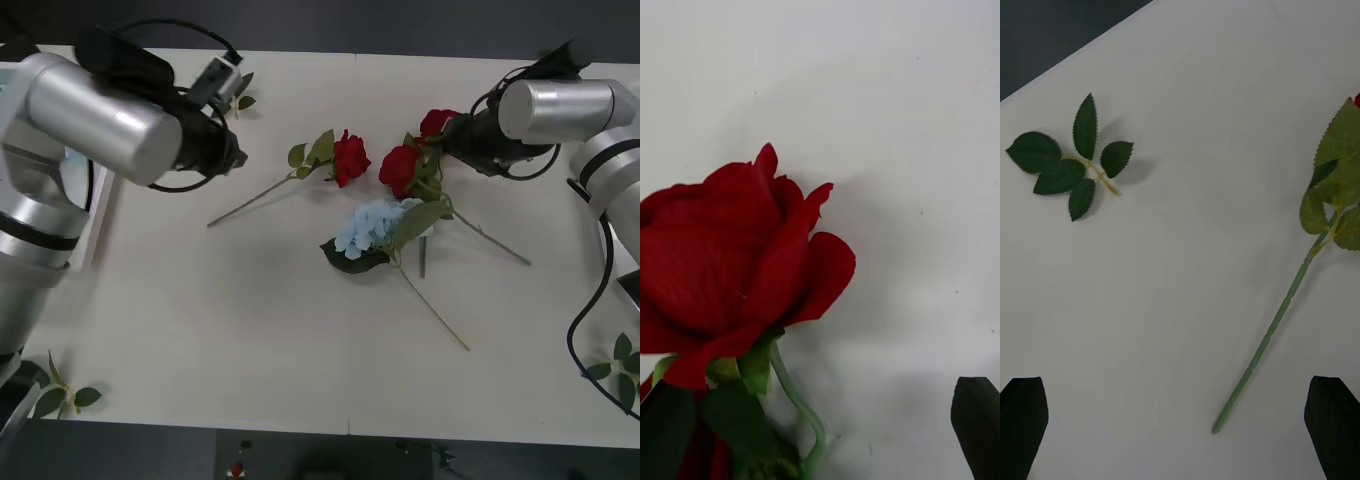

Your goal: Put the red flowers into the right box and the blue flowers into the left box

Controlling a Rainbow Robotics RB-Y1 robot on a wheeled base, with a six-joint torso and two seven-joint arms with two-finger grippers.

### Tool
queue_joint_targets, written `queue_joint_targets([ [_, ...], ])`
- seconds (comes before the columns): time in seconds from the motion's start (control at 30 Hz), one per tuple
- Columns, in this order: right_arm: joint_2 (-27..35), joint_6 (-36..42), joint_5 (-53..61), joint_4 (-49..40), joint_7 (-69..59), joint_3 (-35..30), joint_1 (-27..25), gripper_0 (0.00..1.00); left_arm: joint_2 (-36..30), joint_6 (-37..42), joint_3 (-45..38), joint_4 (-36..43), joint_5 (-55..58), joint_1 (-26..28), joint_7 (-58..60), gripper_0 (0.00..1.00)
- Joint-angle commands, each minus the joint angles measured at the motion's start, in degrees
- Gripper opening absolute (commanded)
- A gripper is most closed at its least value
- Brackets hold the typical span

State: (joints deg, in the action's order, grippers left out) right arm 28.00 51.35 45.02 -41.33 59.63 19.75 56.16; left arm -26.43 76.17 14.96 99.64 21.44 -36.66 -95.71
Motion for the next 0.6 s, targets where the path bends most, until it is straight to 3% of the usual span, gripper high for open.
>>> queue_joint_targets([
  [0.03, -1.5, -3.2, -3.1, 3.4, -4.3, 3.3, 4.4, 1.0, 3.1, -5.7, 4.5, -4.9, -6.6, -1.7, -5.8, 1.0],
  [0.3, -4.9, -6.3, -9.5, 8.2, -10.2, 7.6, 6.2, 1.0, 7.6, -15.0, 7.5, -15.4, -6.9, -1.7, -14.6, 1.0],
  [0.57, -6.6, -6.3, -14.4, 8.3, -14.0, 8.5, 6.2, 1.0, 9.2, -20.4, 9.7, -20.5, -6.8, -1.7, -14.9, 1.0],
  [0.6, -6.7, -6.3, -14.5, 8.4, -13.9, 8.5, 6.2, 0.87, 9.6, -21.7, 9.7, -21.5, -6.8, -1.6, -14.8, 1.0],
])
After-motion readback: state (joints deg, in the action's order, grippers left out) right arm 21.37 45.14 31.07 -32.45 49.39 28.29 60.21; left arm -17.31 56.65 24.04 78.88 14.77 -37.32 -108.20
